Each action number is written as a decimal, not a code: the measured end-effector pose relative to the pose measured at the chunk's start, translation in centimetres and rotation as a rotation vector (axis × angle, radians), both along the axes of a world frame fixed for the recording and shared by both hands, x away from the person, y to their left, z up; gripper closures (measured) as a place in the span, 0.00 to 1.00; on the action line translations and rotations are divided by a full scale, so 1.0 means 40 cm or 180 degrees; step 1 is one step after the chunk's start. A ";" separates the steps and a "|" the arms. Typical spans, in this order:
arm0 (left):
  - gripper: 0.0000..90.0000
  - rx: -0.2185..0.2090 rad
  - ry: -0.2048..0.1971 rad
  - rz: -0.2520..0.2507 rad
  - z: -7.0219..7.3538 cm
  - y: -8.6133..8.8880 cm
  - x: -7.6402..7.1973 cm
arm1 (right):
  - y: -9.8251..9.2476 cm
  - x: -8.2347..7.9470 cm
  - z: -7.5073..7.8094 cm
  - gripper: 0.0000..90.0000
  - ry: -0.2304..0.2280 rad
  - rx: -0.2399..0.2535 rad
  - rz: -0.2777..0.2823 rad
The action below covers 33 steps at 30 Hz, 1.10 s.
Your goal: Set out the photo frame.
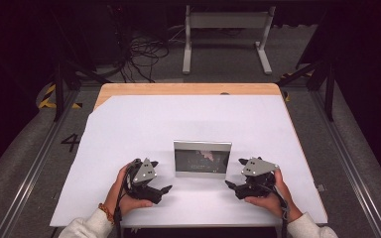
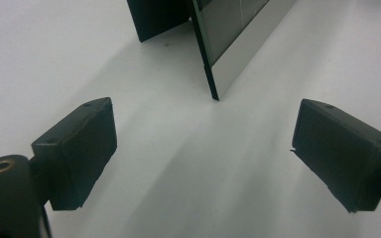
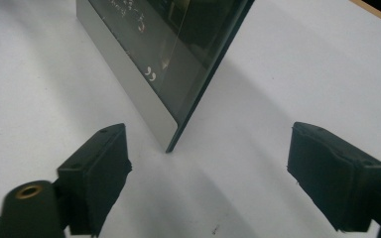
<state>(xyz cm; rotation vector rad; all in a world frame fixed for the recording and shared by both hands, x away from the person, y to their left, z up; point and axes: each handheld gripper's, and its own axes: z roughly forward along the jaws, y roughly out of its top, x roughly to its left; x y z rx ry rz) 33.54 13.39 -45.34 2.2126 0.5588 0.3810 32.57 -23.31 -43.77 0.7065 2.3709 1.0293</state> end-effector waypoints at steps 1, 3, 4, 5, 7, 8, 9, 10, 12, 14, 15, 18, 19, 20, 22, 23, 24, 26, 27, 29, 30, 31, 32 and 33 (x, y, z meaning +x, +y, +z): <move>0.12 0.0006 0.0003 0.0005 -0.001 0.000 -0.001 | 0.000 -0.001 0.001 0.16 0.0003 0.0024 0.0003; 0.11 0.0019 -0.0002 -0.0002 -0.001 0.000 -0.002 | 0.001 -0.002 0.003 0.14 0.0008 0.0063 0.0010; 0.11 0.0019 -0.0006 0.0015 -0.001 -0.001 -0.003 | 0.002 -0.003 0.003 0.14 0.0010 0.0065 0.0010; 0.11 -0.0012 0.0004 -0.0003 0.000 -0.001 -0.005 | 0.005 -0.004 0.004 0.14 -0.0005 0.0049 0.0019; 0.11 0.0004 -0.0015 0.0004 0.001 -0.001 -0.006 | 0.006 -0.004 0.003 0.14 -0.0002 0.0053 0.0022; 0.11 0.0009 -0.0014 0.0006 0.001 -0.001 -0.006 | 0.008 -0.004 0.003 0.14 -0.0008 0.0034 0.0024; 0.11 0.0000 -0.0004 0.0006 0.000 -0.002 -0.007 | 0.009 -0.003 0.002 0.14 -0.0015 0.0022 0.0026; 0.11 -0.0004 -0.0005 0.0010 0.000 -0.002 -0.006 | 0.010 -0.001 0.000 0.14 0.0000 0.0024 0.0034; 0.11 -0.0001 -0.0002 0.0005 0.000 -0.004 -0.006 | 0.010 -0.001 -0.001 0.14 0.0000 0.0014 0.0034; 0.11 0.0000 0.0006 0.0011 0.000 -0.006 -0.006 | 0.010 0.000 -0.002 0.14 0.0014 0.0026 0.0031; 0.11 0.0010 -0.0005 -0.0005 0.000 -0.007 -0.006 | 0.009 0.001 -0.002 0.14 0.0016 0.0024 0.0029; 0.11 0.0024 -0.0010 -0.0032 0.000 -0.010 -0.008 | 0.008 0.001 -0.001 0.14 0.0021 0.0043 0.0019; 0.11 0.0016 -0.0009 -0.0040 0.001 -0.011 -0.009 | 0.008 0.002 0.000 0.14 0.0022 0.0051 0.0022; 0.12 0.0022 -0.0010 -0.0042 0.001 -0.011 -0.009 | 0.008 0.001 0.000 0.14 0.0015 0.0059 0.0019; 0.12 0.0021 -0.0011 -0.0040 0.001 -0.012 -0.008 | 0.010 0.000 0.000 0.14 0.0014 0.0049 0.0029; 0.12 0.0027 -0.0007 -0.0044 0.000 -0.012 -0.006 | 0.011 -0.001 0.000 0.14 0.0006 0.0050 0.0030; 0.12 0.0026 -0.0002 -0.0044 0.000 -0.012 -0.006 | 0.012 -0.001 0.000 0.14 -0.0003 0.0042 0.0031; 0.12 0.0030 0.0002 -0.0042 0.000 -0.012 -0.005 | 0.012 -0.001 0.000 0.14 0.0001 0.0039 0.0037; 0.12 0.0041 -0.0001 -0.0038 0.000 -0.012 -0.005 | 0.012 -0.001 0.000 0.14 0.0000 0.0041 0.0038; 0.12 0.0040 -0.0006 -0.0044 0.000 -0.012 -0.004 | 0.011 -0.001 0.000 0.14 0.0002 0.0044 0.0036; 0.12 0.0049 -0.0016 -0.0027 0.002 -0.010 -0.003 | 0.010 -0.001 0.001 0.14 0.0002 0.0057 0.0036; 0.12 0.0033 -0.0016 -0.0021 0.003 -0.009 -0.003 | 0.010 -0.001 0.001 0.14 0.0003 0.0055 0.0031; 0.12 0.0020 -0.0009 -0.0020 0.003 -0.008 -0.003 | 0.010 0.000 0.001 0.14 0.0003 0.0054 0.0034; 0.11 0.0010 -0.0014 -0.0015 0.004 -0.007 -0.002 | 0.010 -0.001 0.002 0.14 0.0002 0.0072 0.0035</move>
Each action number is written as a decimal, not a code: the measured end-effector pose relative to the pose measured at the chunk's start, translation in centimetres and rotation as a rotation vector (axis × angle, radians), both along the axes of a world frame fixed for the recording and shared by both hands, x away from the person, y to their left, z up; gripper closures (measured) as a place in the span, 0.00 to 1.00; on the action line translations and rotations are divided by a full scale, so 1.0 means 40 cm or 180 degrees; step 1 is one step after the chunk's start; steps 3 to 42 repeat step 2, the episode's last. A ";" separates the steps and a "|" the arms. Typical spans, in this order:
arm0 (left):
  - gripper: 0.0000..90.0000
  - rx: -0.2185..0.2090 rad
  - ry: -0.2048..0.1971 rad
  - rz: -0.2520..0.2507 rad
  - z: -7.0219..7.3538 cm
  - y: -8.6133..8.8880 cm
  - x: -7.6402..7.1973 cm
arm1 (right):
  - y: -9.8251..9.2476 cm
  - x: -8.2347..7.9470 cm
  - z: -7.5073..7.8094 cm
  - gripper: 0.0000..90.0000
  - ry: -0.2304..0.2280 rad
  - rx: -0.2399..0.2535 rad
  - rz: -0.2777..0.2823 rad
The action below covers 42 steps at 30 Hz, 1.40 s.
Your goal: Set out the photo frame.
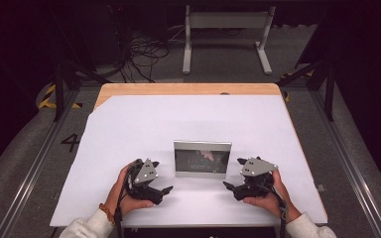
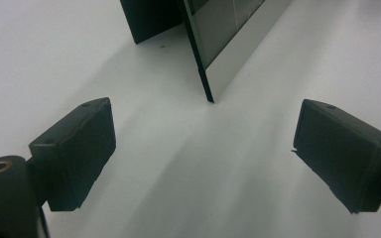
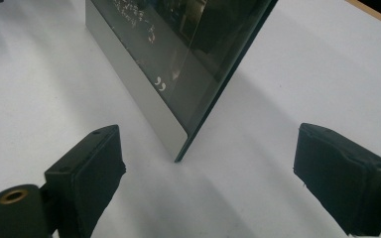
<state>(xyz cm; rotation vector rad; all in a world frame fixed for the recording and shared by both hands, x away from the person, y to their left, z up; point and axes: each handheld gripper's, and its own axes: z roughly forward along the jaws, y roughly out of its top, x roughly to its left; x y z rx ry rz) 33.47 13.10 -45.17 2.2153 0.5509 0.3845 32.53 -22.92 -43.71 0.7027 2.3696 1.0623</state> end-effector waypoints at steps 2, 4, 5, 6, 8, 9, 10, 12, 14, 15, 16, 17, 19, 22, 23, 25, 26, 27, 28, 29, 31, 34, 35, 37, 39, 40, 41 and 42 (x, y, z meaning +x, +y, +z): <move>0.11 -0.0012 0.0003 -0.0003 0.000 0.001 0.001 | 0.000 -0.001 0.001 0.14 -0.0006 -0.0008 -0.0008; 0.11 -0.0012 0.0003 -0.0003 0.000 0.001 0.001 | 0.000 -0.001 0.001 0.14 -0.0006 -0.0008 -0.0008; 0.11 -0.0012 0.0003 -0.0003 0.000 0.001 0.001 | 0.000 -0.001 0.001 0.14 -0.0006 -0.0008 -0.0008; 0.11 -0.0012 0.0003 -0.0003 0.000 0.001 0.001 | 0.000 -0.001 0.001 0.14 -0.0006 -0.0008 -0.0008; 0.11 -0.0012 0.0003 -0.0003 0.000 0.001 0.001 | 0.000 -0.001 0.001 0.14 -0.0006 -0.0008 -0.0008; 0.11 -0.0012 0.0003 -0.0003 0.000 0.001 0.001 | 0.000 -0.001 0.001 0.14 -0.0006 -0.0008 -0.0008; 0.11 -0.0012 0.0003 -0.0003 0.000 0.001 0.001 | 0.000 -0.001 0.001 0.14 -0.0006 -0.0008 -0.0008; 0.11 -0.0012 0.0003 -0.0003 0.000 0.001 0.001 | 0.000 -0.001 0.001 0.14 -0.0006 -0.0008 -0.0008; 0.11 -0.0012 0.0003 -0.0003 0.000 0.001 0.001 | 0.000 -0.001 0.001 0.14 -0.0006 -0.0008 -0.0008; 0.11 -0.0012 0.0003 -0.0003 0.000 0.001 0.001 | 0.000 -0.001 0.001 0.14 -0.0006 -0.0008 -0.0008; 0.11 -0.0012 0.0003 -0.0003 0.000 0.001 0.001 | 0.000 -0.001 0.001 0.14 -0.0006 -0.0008 -0.0008; 0.11 -0.0012 0.0003 -0.0003 0.000 0.001 0.001 | 0.000 -0.001 0.001 0.14 -0.0006 -0.0008 -0.0008; 0.11 -0.0012 0.0003 -0.0003 0.000 0.001 0.001 | 0.000 -0.001 0.001 0.14 -0.0006 -0.0008 -0.0008; 0.11 -0.0012 0.0003 -0.0003 0.000 0.001 0.001 | 0.000 -0.001 0.001 0.14 -0.0006 -0.0008 -0.0008; 0.11 -0.0012 0.0003 -0.0003 0.000 0.001 0.001 | 0.000 -0.001 0.001 0.14 -0.0006 -0.0008 -0.0008; 0.11 -0.0012 0.0003 -0.0003 0.000 0.001 0.001 | 0.000 -0.001 0.001 0.14 -0.0006 -0.0008 -0.0008; 0.11 -0.0012 0.0003 -0.0003 0.000 0.001 0.001 | 0.000 -0.001 0.001 0.14 -0.0006 -0.0008 -0.0008; 0.11 -0.0012 0.0003 -0.0003 0.000 0.001 0.001 | 0.000 -0.001 0.001 0.14 -0.0006 -0.0008 -0.0008; 0.11 -0.0012 0.0003 -0.0003 0.000 0.001 0.001 | 0.000 -0.001 0.001 0.14 -0.0006 -0.0008 -0.0008; 0.11 -0.0012 0.0003 -0.0003 0.000 0.001 0.001 | 0.000 -0.001 0.001 0.14 -0.0006 -0.0008 -0.0008; 0.11 -0.0012 0.0003 -0.0003 0.000 0.001 0.001 | 0.000 -0.001 0.001 0.14 -0.0006 -0.0008 -0.0008; 0.11 -0.0012 0.0003 -0.0003 0.000 0.001 0.001 | 0.000 -0.001 0.001 0.14 -0.0006 -0.0008 -0.0008; 0.11 -0.0012 0.0003 -0.0003 0.000 0.001 0.001 | 0.000 -0.001 0.001 0.14 -0.0006 -0.0008 -0.0008; 0.11 -0.0012 0.0003 -0.0003 0.000 0.001 0.001 | 0.000 -0.001 0.001 0.14 -0.0006 -0.0008 -0.0008; 0.11 -0.0012 0.0003 -0.0003 0.000 0.001 0.001 | 0.000 -0.001 0.001 0.14 -0.0006 -0.0008 -0.0008; 0.11 -0.0012 0.0003 -0.0003 0.000 0.001 0.001 | 0.000 -0.001 0.001 0.14 -0.0006 -0.0008 -0.0008; 0.11 -0.0012 0.0003 -0.0003 0.000 0.001 0.001 | 0.000 -0.001 0.001 0.14 -0.0006 -0.0008 -0.0008; 0.11 -0.0012 0.0003 -0.0003 0.000 0.001 0.001 | 0.000 -0.001 0.001 0.14 -0.0006 -0.0008 -0.0008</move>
